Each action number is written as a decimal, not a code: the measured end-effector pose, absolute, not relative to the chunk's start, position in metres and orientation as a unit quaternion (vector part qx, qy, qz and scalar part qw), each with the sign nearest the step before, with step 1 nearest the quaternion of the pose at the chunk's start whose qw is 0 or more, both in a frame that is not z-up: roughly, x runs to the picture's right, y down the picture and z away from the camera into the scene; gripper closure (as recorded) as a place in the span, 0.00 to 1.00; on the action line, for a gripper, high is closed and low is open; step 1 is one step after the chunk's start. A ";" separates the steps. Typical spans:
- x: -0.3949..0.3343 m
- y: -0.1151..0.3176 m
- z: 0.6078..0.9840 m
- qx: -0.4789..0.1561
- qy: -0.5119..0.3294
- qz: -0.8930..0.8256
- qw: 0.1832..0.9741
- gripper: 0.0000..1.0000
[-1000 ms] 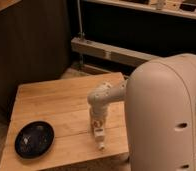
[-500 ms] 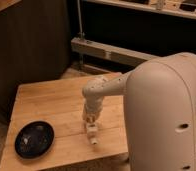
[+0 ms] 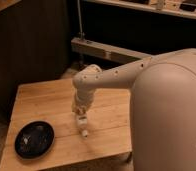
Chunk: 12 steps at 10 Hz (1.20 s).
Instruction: Place the bottle in the ceramic bowl
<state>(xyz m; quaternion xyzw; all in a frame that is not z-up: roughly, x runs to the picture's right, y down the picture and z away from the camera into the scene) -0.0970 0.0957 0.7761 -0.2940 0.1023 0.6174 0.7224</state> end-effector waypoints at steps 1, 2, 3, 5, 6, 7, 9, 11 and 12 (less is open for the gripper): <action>-0.110 0.095 0.772 -0.297 0.090 0.607 0.731 0.86; -0.120 0.094 0.771 -0.299 0.079 0.598 0.740 0.86; -0.137 0.092 0.768 -0.303 0.063 0.584 0.750 0.86; -0.157 0.090 0.761 -0.313 0.038 0.564 0.763 0.86; -0.162 0.089 0.758 -0.317 0.027 0.558 0.767 0.86; -0.171 0.088 0.754 -0.324 0.015 0.549 0.770 0.86; -0.184 0.083 0.748 -0.334 -0.006 0.535 0.776 0.86; -0.200 0.081 0.740 -0.345 -0.027 0.517 0.783 0.86; -0.204 0.079 0.736 -0.350 -0.037 0.508 0.786 0.86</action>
